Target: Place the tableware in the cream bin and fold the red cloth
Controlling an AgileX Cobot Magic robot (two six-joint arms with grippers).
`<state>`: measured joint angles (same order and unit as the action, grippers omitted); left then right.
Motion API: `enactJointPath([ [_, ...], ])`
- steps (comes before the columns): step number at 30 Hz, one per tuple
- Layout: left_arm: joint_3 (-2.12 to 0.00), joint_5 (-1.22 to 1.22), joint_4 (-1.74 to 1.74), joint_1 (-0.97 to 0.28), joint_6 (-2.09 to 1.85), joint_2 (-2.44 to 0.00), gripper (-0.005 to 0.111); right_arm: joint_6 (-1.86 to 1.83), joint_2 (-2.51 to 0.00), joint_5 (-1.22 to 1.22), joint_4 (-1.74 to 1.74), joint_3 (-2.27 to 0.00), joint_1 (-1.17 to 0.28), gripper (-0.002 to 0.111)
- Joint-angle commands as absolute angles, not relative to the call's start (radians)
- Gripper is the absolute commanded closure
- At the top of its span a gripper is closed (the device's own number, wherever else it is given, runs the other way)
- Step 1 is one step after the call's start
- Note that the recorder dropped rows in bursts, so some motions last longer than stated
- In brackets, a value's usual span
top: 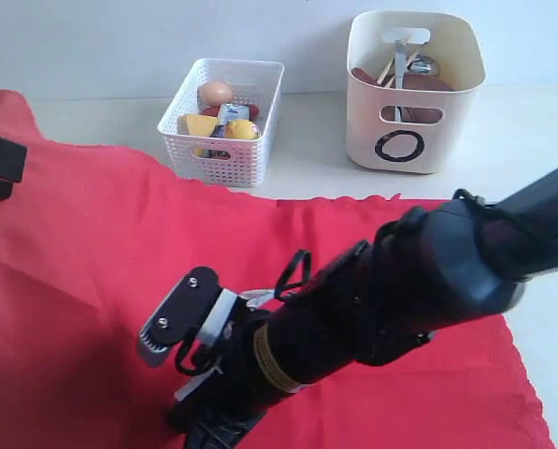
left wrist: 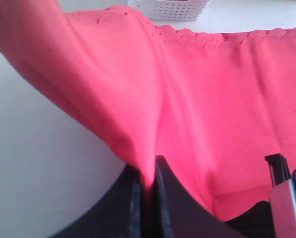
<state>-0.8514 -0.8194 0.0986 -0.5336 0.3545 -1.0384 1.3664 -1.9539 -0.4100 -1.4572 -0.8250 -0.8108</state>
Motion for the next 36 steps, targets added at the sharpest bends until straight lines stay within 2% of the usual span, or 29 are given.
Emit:
enactJointPath([
  [1, -0.860, -0.809, 0.000, -0.546, 0.260, -1.067, 0.106, 1.528, -1.954, -0.417, -1.653, -0.909, -0.822, 0.108],
  [4, -0.860, -0.787, -0.024, -0.617, 0.241, -1.118, 0.106, 1.664, -1.837, -0.389, -1.744, -0.882, -0.798, 0.108],
  [13, -0.882, -0.621, -0.026, -0.862, 0.292, -1.296, 0.106, 1.707, -1.322, 0.017, -1.744, -0.596, -0.659, 0.108],
  [21, -1.114, -0.595, -0.031, -1.068, 0.317, -1.592, 0.106, 1.711, -0.922, 0.128, -1.715, -0.410, -0.651, 0.108],
  [25, -1.262, -0.557, -0.031, -1.151, 0.315, -1.739, 0.106, 1.711, -0.826, 0.282, -1.686, -0.338, -0.651, 0.108],
  [29, -1.357, -0.420, -0.018, -1.194, 0.298, -1.846, 0.106, 1.713, -0.786, 0.351, -1.650, -0.302, -0.651, 0.108],
  [34, -1.405, -0.412, -0.014, -1.197, 0.319, -1.950, 0.106, 1.713, -0.783, 0.365, -1.650, -0.297, -0.651, 0.108],
  [36, -1.414, -0.416, -0.014, -1.197, 0.321, -1.976, 0.101, 1.713, -0.783, 0.391, -1.650, -0.297, -0.651, 0.108],
])
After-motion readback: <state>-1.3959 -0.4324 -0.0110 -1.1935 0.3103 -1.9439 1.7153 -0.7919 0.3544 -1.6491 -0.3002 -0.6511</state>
